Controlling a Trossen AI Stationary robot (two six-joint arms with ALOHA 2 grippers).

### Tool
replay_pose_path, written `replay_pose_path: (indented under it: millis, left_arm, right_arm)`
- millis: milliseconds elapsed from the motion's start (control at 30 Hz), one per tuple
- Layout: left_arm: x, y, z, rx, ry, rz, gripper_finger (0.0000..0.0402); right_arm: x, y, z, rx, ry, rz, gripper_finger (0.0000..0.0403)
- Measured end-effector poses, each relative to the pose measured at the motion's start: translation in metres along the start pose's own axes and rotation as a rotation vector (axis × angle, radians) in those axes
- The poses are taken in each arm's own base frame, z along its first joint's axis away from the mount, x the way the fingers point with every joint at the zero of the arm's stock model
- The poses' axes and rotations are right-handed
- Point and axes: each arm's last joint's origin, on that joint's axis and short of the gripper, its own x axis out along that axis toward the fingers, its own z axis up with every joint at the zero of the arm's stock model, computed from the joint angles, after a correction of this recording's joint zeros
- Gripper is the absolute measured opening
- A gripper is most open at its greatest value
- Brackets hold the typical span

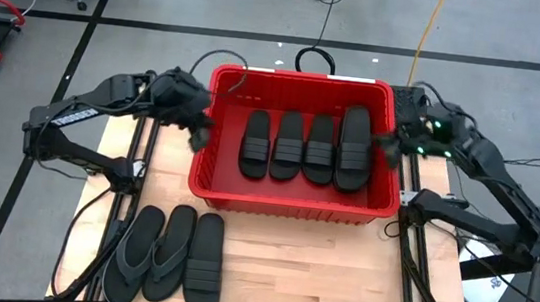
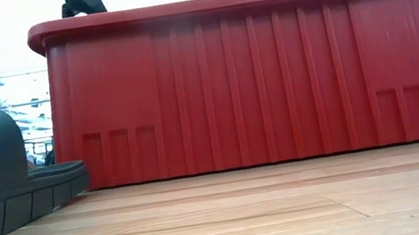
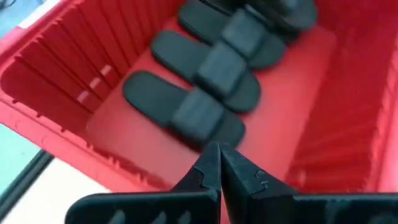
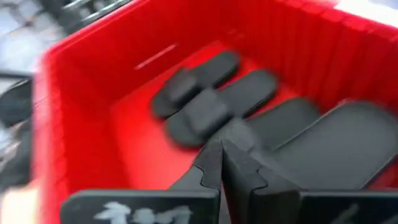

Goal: Pick and place slides into bin
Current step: Adjust the red container

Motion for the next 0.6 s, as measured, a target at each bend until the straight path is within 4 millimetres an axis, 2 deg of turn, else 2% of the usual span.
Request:
replay_pose_path:
  millis: [167, 333, 600]
  left_arm:
    - [0.034, 0.006, 0.014, -0.039, 0.025, 0.035, 0.0]
    - [0.067, 0.016, 0.023, -0.052, 0.062, 0.094, 0.0]
    - [0.105, 0.061, 0.031, -0.186, 0.108, 0.214, 0.0001]
  right_arm:
    - [0.037, -0.012, 0.017, 0.028, 0.008, -0.05, 0.0]
    - [0.06, -0.021, 0.022, 0.031, 0.044, -0.102, 0.0]
    - [0.079, -0.049, 0.024, 0.069, 0.069, -0.426, 0.0]
